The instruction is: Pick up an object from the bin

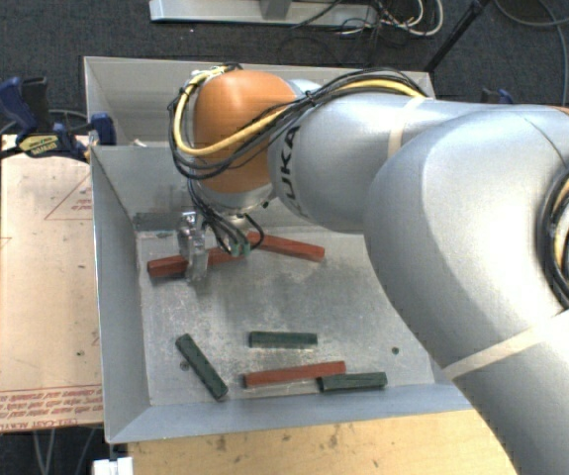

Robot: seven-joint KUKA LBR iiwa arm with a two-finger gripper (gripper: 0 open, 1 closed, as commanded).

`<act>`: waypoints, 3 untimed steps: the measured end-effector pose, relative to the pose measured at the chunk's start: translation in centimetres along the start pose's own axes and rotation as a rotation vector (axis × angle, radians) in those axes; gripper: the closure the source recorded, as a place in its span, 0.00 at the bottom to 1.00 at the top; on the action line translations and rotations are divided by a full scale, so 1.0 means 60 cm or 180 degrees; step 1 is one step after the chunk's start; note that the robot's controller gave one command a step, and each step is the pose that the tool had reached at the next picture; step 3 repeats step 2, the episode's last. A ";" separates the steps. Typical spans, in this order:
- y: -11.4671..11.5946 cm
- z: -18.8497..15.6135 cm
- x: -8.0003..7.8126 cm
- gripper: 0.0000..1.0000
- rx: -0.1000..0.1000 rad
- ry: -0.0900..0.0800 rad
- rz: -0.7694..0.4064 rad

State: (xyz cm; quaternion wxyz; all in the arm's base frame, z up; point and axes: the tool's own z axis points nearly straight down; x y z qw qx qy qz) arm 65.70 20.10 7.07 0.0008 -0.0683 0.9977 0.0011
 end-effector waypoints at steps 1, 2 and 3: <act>0.011 0.000 0.008 1.00 0.0003 -0.0006 -0.0383; -0.013 -0.294 0.055 1.00 0.0003 -0.0031 -0.0897; -0.013 -0.294 0.055 1.00 0.0003 -0.0031 -0.0897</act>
Offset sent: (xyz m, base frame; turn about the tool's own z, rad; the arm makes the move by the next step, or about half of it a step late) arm -0.0070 0.0055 -0.0007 -0.1227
